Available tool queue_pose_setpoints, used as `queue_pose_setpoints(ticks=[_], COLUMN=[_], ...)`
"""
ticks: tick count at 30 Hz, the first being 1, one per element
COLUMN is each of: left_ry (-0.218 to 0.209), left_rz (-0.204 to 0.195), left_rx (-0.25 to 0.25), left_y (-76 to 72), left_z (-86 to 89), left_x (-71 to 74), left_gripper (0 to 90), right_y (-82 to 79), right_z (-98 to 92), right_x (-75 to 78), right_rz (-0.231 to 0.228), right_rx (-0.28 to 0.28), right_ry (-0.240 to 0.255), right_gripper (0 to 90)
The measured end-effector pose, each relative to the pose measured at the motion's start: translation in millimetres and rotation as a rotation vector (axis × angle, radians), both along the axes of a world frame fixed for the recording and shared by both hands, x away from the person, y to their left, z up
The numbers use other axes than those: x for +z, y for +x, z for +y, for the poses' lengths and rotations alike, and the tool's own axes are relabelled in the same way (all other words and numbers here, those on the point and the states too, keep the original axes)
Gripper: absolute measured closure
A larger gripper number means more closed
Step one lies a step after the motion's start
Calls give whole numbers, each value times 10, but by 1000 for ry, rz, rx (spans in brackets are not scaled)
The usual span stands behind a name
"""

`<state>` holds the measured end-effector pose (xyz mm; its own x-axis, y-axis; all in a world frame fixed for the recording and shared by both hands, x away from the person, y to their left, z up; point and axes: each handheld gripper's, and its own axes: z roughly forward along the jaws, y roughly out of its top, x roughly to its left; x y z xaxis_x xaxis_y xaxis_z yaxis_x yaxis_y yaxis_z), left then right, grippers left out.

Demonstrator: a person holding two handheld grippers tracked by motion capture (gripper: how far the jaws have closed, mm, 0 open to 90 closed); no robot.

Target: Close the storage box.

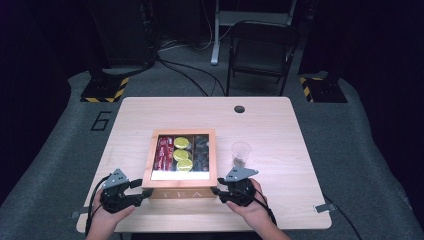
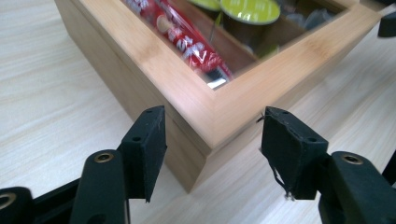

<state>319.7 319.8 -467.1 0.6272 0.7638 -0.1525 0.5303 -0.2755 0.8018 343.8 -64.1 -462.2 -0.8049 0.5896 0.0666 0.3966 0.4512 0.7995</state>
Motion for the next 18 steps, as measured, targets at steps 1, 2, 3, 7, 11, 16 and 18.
queue_pose_setpoints(ticks=[1,2,3,7,11,16,18], left_ry=[-5,5,1,-8,-8,-11,-14], left_rz=[-15,-14,-19,-7,-17,-30,-27], left_rx=[13,12,20,23,23,33,38], left_y=[-1,-1,0,8,8,15,13], left_z=[-6,5,2,15,7,16,23], left_x=[-1,9,1,3,8,18,30], left_gripper=[399,392,389,384,384,384,384], right_y=[0,-5,-6,3,3,19,20], right_z=[-9,-7,-11,9,33,30,29], right_x=[15,27,39,11,-4,14,32], right_rz=[-2,-16,-27,-3,-11,-10,-17], right_rx=[9,2,8,5,10,14,19], right_ry=[13,29,29,21,12,28,29], right_gripper=[561,549,537,498,466,444,429])
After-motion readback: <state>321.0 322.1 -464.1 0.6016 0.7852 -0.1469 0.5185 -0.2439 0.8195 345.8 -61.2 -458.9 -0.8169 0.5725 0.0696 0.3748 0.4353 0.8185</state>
